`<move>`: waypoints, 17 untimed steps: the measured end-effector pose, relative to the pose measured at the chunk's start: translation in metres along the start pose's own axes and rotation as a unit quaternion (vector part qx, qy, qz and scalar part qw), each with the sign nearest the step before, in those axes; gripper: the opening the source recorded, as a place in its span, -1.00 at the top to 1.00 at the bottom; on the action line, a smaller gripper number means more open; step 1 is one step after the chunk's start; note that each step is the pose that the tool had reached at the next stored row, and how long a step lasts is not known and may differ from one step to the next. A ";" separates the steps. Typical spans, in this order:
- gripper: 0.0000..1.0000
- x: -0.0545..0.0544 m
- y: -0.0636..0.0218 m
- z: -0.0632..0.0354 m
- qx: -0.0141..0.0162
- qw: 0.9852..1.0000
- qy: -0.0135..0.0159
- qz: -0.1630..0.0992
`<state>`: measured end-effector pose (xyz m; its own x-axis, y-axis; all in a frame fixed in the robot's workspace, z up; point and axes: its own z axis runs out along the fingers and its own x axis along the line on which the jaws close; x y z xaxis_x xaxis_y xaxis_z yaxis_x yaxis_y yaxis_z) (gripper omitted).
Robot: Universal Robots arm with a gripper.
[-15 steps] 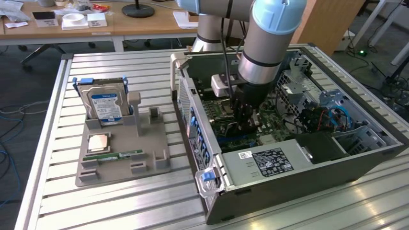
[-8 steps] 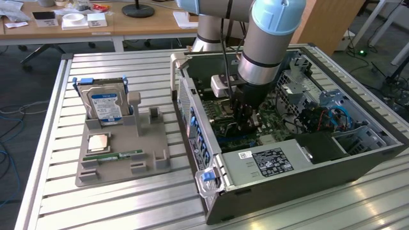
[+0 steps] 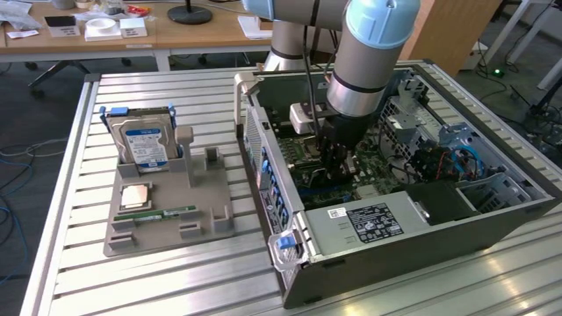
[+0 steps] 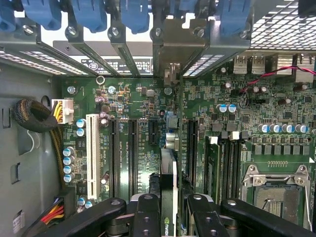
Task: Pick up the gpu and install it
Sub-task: 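Insert the gpu into the slot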
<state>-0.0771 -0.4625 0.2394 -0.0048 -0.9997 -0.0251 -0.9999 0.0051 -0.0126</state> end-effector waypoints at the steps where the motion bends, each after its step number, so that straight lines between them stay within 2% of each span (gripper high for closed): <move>1: 0.48 0.000 0.0000 0.0000 0.000 1.000 0.000 0.000; 17: 0.48 0.000 0.0000 0.0010 0.000 1.000 0.000 0.000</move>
<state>-0.0770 -0.4625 0.2383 -0.0048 -0.9997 -0.0252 -0.9999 0.0051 -0.0127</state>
